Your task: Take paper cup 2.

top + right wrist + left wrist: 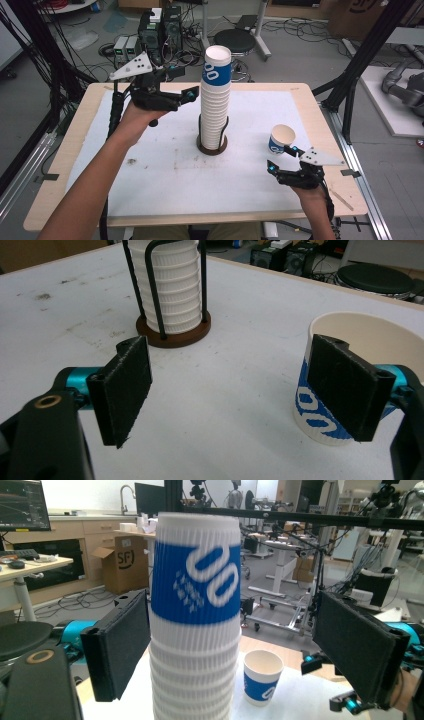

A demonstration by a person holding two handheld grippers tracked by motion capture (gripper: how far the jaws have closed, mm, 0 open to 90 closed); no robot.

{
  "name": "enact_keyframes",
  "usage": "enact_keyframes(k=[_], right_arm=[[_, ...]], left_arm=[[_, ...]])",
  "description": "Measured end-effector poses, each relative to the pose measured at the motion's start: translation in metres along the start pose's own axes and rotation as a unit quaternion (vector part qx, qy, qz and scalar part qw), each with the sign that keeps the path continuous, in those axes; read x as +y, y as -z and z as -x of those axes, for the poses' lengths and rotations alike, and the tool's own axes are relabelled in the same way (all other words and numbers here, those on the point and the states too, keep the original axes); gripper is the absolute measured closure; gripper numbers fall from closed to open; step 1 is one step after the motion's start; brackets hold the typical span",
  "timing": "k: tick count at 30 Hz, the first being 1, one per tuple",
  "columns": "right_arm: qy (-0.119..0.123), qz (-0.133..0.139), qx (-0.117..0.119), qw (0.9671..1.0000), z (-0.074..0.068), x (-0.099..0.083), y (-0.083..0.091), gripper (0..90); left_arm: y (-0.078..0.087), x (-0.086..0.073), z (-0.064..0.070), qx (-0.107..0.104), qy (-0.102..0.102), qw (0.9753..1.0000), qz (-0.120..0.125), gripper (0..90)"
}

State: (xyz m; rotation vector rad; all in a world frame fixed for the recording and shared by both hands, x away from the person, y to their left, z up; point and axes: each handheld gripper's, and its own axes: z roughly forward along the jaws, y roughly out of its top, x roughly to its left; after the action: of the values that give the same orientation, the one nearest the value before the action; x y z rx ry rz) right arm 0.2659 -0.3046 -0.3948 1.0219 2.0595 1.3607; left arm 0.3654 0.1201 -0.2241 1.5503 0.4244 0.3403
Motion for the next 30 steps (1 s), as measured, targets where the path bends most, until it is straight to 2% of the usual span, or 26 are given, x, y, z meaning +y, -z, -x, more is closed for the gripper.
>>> enact_keyframes(k=[6,13,16,20,25,28,30], right_arm=[[0.000,0.004,0.001,1.0000,0.000,0.001,0.000,18.9],[-0.002,0.002,0.007,1.0000,-0.001,0.002,-0.002,18.9],[-0.002,0.004,0.007,1.0000,-0.001,0.002,-0.002,18.9],[-0.005,0.007,0.006,0.9999,0.000,0.003,-0.001,18.9],[-0.005,0.008,0.007,0.9999,-0.001,0.003,0.000,18.9],[-0.005,0.008,0.008,0.9999,-0.001,0.003,-0.001,18.9],[-0.006,0.007,0.008,0.9999,-0.001,0.003,-0.001,19.0]], left_arm=[[-0.022,0.017,-0.005,-0.002,0.008,0.9999,-0.009,15.5],[-0.048,0.031,-0.006,0.023,0.007,0.9993,-0.029,15.5],[-0.055,0.035,-0.008,0.024,0.014,0.9991,-0.030,15.5],[-0.063,0.037,-0.006,0.030,0.008,0.9987,-0.040,15.8],[-0.070,0.035,-0.007,0.034,0.013,0.9985,-0.041,16.7],[-0.074,0.033,-0.007,0.037,0.006,0.9979,-0.053,18.9],[-0.075,0.033,-0.007,0.039,0.005,0.9979,-0.052,20.7]])
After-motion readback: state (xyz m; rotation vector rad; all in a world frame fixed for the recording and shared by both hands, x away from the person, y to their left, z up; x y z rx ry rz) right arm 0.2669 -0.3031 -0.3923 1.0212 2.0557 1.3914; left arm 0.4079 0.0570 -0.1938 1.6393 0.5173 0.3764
